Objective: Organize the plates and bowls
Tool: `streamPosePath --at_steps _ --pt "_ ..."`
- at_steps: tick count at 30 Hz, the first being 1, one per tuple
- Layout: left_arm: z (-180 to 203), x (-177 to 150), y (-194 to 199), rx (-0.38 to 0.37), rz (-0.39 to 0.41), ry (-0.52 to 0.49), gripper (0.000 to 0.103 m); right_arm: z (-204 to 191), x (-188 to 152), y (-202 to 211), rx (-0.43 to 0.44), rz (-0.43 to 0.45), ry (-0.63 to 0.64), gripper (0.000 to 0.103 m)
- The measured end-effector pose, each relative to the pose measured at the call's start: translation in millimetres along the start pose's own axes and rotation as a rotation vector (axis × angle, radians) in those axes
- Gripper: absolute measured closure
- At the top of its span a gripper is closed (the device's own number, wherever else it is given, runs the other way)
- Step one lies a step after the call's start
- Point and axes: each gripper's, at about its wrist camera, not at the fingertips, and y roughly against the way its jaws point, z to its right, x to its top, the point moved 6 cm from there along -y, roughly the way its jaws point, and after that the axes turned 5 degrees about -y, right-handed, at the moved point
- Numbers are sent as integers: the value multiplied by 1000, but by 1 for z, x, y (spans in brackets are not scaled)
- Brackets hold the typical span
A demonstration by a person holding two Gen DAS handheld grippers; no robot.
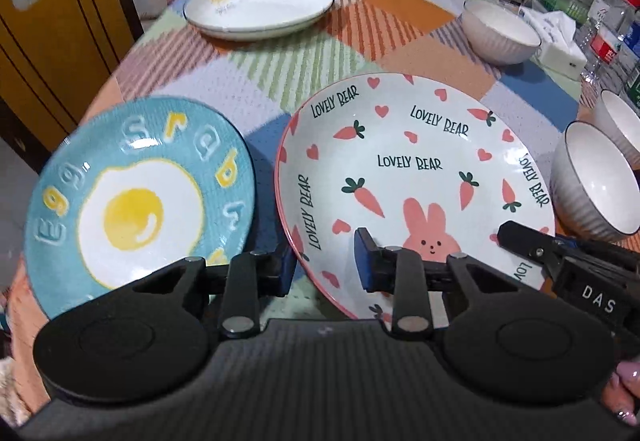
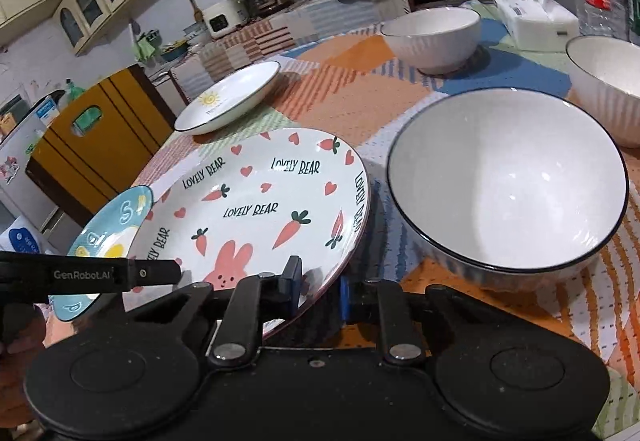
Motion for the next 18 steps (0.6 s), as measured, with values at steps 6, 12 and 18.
streamPosePath --at_steps 6,12,18 --pt "-9 20 21 -2 50 9 74 -10 16 10 41 19 -9 80" --pt "-13 52 29 -45 60 26 74 -23 51 14 65 50 38 80" --pt "-12 80 16 -72 30 36 74 -20 88 4 82 34 53 80"
